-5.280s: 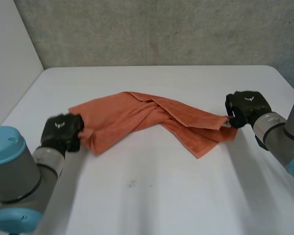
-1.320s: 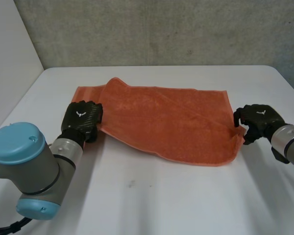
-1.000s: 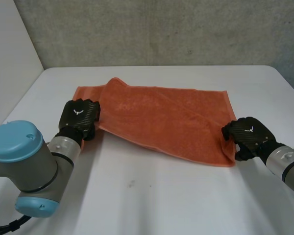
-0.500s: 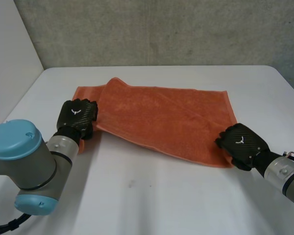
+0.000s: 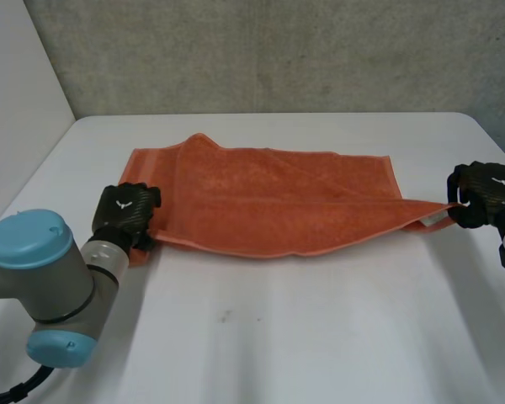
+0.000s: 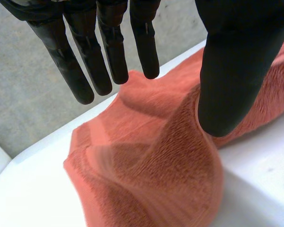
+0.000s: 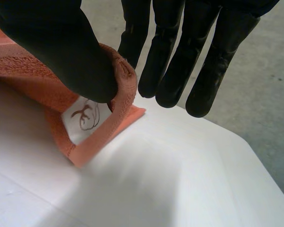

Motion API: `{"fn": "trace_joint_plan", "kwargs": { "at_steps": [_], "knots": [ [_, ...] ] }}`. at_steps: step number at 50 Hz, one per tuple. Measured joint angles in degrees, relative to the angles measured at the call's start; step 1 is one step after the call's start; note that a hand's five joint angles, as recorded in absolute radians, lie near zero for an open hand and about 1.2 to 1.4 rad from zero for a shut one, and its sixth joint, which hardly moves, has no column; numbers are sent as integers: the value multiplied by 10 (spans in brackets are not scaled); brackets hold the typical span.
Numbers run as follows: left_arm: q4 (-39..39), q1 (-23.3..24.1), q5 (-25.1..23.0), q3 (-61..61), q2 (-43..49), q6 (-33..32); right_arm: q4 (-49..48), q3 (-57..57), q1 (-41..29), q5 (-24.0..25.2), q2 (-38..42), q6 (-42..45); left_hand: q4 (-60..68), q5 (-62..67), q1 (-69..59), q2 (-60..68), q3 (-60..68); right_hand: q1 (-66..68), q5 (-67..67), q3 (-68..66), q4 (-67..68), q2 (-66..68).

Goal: Fold the laundry

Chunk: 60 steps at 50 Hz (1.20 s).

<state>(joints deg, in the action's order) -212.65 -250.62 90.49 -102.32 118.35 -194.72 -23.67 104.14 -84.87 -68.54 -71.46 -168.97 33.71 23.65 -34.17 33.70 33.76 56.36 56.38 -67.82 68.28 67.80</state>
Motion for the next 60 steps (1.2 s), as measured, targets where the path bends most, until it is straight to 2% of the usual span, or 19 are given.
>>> {"fn": "trace_joint_plan", "kwargs": {
  "at_steps": [18, 25, 28, 32, 34, 36, 44, 60],
  "knots": [
    [17, -19, 0, -15, -4, -10, 3, 1, 21, -39, -1, 1, -2, -2, 3, -2, -2, 0, 0, 0, 1, 0],
    [66, -13, 0, -21, -21, -5, 3, -3, 22, -37, 0, 0, -13, -13, 14, -13, -14, 0, 0, -2, 1, 0],
    [93, -11, 2, -23, -26, -3, 2, -7, 22, -37, 2, 1, -65, -64, 69, -64, -64, 0, 0, -2, 1, 0],
    [116, -15, 4, -28, -32, -3, 2, -11, 23, -37, 4, 3, -80, -79, 79, -79, -79, 0, 0, -2, 1, 0],
    [121, -18, 4, -30, -35, -3, 2, -12, 23, -37, 5, 4, -81, -81, 80, -80, -80, 0, 0, -2, 1, 0],
    [132, -43, 2, -41, -48, -6, 2, -18, 23, -35, 10, 6, -82, -81, 80, -81, -81, 0, 0, -2, 1, 0],
    [130, -81, -4, -51, -48, -8, 3, -19, 21, -30, 13, 8, -77, -76, 80, -76, -78, 0, 0, -2, 1, 0],
    [118, -87, -5, -30, -18, -7, 3, -11, 19, -25, 12, 8, -6, -6, 12, -6, -7, 0, 1, -2, 1, 0]
  ]
}}
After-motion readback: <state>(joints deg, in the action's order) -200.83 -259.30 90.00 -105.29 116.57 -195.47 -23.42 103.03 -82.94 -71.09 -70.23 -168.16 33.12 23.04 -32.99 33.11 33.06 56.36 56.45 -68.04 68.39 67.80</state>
